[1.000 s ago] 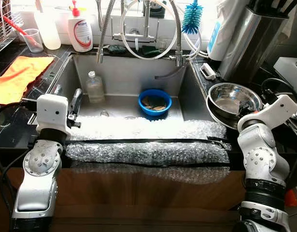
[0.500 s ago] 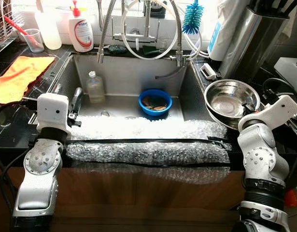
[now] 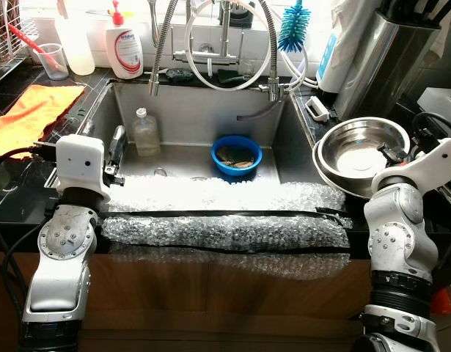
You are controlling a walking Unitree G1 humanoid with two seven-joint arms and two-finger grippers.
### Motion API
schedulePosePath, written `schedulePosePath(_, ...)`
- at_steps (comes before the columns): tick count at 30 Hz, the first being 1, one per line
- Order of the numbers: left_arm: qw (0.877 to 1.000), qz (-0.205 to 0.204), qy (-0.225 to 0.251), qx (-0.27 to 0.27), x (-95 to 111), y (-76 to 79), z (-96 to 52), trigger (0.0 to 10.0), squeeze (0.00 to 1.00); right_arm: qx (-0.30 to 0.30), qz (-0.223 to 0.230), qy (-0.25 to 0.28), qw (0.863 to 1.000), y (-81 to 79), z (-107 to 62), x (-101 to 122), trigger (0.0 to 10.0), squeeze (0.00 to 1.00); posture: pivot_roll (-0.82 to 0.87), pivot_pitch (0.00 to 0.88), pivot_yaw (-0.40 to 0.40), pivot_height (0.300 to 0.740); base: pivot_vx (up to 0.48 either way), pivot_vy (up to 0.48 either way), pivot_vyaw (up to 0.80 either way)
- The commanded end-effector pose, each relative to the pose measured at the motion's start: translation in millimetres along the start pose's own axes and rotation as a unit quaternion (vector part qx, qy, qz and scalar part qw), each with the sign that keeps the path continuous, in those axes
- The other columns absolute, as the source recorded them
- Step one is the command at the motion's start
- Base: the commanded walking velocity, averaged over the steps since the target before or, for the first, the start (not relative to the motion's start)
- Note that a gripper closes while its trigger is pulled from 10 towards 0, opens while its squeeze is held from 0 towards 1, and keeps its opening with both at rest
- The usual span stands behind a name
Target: Kitchen organization
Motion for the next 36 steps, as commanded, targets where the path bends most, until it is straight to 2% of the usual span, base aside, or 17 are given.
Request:
schedulePosePath(1, 1.000, 0.008, 0.015, 0.013, 8, -3.6, 3.7, 10.0, 0.00, 0.027, 0.020, 0.031, 0.999, -11.6, -1.0, 15, 0.0, 0.00, -0.02, 0.029, -0.092, 0.740, 0.000, 0.000, 0.00)
schedulePosePath(4, 1.000, 0.007, 0.020, 0.016, 11, -5.0, 5.0, 10.0, 0.00, 0.042, 0.035, 0.046, 0.997, -17.4, -2.8, 19, 0.0, 0.00, -0.01, 0.028, -0.093, 0.740, 0.000, 0.000, 0.00)
schedulePosePath(5, 0.999, 0.000, 0.025, 0.025, 15, -7.9, 7.4, 10.0, 0.00, 0.069, 0.051, 0.066, 0.994, -26.5, -5.1, 27, 10.0, 0.00, -0.02, 0.030, -0.093, 0.740, 0.000, 0.000, 0.00)
schedulePosePath(9, 0.998, -0.039, 0.023, 0.034, 16, -9.7, 11.1, 10.0, 0.00, 0.112, 0.075, 0.073, 0.988, -39.4, -7.9, 31, 10.0, 0.00, -0.02, 0.030, -0.093, 0.740, 0.000, 0.000, 0.00)
schedulePosePath(10, 0.997, -0.059, 0.020, 0.034, 16, -8.5, 12.6, 10.0, 0.00, 0.139, 0.087, 0.064, 0.984, -47.8, -10.5, 28, 10.0, 0.00, -0.02, 0.030, -0.093, 0.740, 0.000, 0.000, 0.00)
schedulePosePath(11, 0.995, -0.095, 0.010, 0.026, 14, -3.3, 15.0, 10.0, 0.00, 0.192, 0.113, 0.033, 0.974, -64.4, -17.5, 18, 10.0, 0.00, -0.02, 0.029, -0.095, 0.740, 0.000, 0.000, 0.00)
schedulePosePath(13, 0.990, -0.141, -0.001, 0.014, 10, 5.2, 16.5, 10.0, 0.00, 0.242, 0.112, 0.002, 0.964, -78.0, -28.3, 2, 10.0, 0.00, -0.01, 0.030, -0.095, 0.740, 0.000, 0.000, 0.00)
schedulePosePath(16, 0.982, -0.189, -0.004, 0.003, 11, 11.7, 19.9, 10.0, 0.00, 0.258, 0.108, -0.014, 0.960, -80.4, -33.9, -9, 10.0, 0.00, -0.01, 0.033, -0.096, 0.740, 0.000, 0.000, 0.00)
schedulePosePath(17, 0.972, -0.234, -0.008, -0.015, 13, 18.8, 23.9, 10.0, 0.00, 0.263, 0.111, -0.026, 0.958, -80.2, -35.9, -15, 10.0, 0.00, -0.01, 0.034, -0.094, 0.740, 0.000, 0.000, 0.00)
schedulePosePath(18, 0.972, -0.234, -0.008, -0.015, 13, 18.8, 23.9, 10.0, 0.00, 0.263, 0.111, -0.026, 0.958, -80.2, -35.9, -15, 10.0, 0.00, -0.01, 0.034, -0.094, 0.740, 0.000, 0.000, 0.00)
schedulePosePath(22, 0.951, -0.307, -0.005, -0.035, 19, 27.2, 30.3, 10.0, 0.00, 0.299, 0.114, -0.052, 0.946, -89.0, -45.4, -27, 10.0, 0.00, -0.01, 0.035, -0.095, 0.740, 0.000, 0.000, 0.00)
schedulePosePath(24, 0.947, -0.317, 0.001, -0.043, 23, 29.8, 32.0, 10.0, 0.00, 0.312, 0.108, -0.059, 0.942, -92.5, -49.1, -30, 10.0, 0.00, -0.01, 0.035, -0.095, 0.740, 0.000, 0.000, 0.00)
schedulePosePath(26, 0.934, -0.351, -0.002, -0.068, 26, 38.2, 32.6, 10.0, 0.00, 0.319, 0.102, -0.066, 0.940, -94.2, -51.5, -34, 10.0, 0.00, -0.01, 0.037, -0.092, 0.740, 0.000, 0.000, 0.00)
schedulePosePath(27, 0.930, -0.357, 0.002, -0.084, 30, 42.9, 32.2, 10.0, 0.07, 0.322, 0.103, -0.070, 0.939, -94.8, -52.8, -36, 10.0, 0.00, -0.01, 0.037, -0.090, 0.740, 0.000, 0.000, 0.00)
schedulePosePath(28, 0.926, -0.366, 0.007, -0.092, 33, 44.7, 31.7, 10.0, 1.00, 0.325, 0.104, -0.073, 0.937, -95.8, -54.4, -38, 10.0, 0.00, -0.01, 0.035, -0.086, 0.740, 0.000, 0.000, 0.00)
schedulePosePath(31, 0.919, -0.378, 0.014, -0.114, 40, 50.0, 30.9, 10.0, 1.00, 0.342, 0.100, -0.085, 0.930, -100.9, -60.8, -44, 10.0, 0.00, -0.01, 0.033, -0.083, 0.740, 0.000, 0.000, 0.00)
schedulePosePath(36, 0.917, -0.357, 0.007, -0.179, 44, 71.6, 26.9, 10.0, 1.00, 0.366, 0.103, -0.104, 0.919, -109.3, -71.8, -53, 10.0, 0.00, 0.00, 0.027, -0.077, 0.740, 0.000, 0.000, 0.00)
Point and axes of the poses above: a point about 5 cm out from each wrist's last joint towards the gripper, its own z axis pointing out of the wrist towards the gripper, its own x axis along the axis of the wrist's last joint, y = z × x, the point moved 5 cm from there along z, pointing out of the wrist towards the gripper, and after that the axes turned 11 degrees about z, right-handed, at the moved point
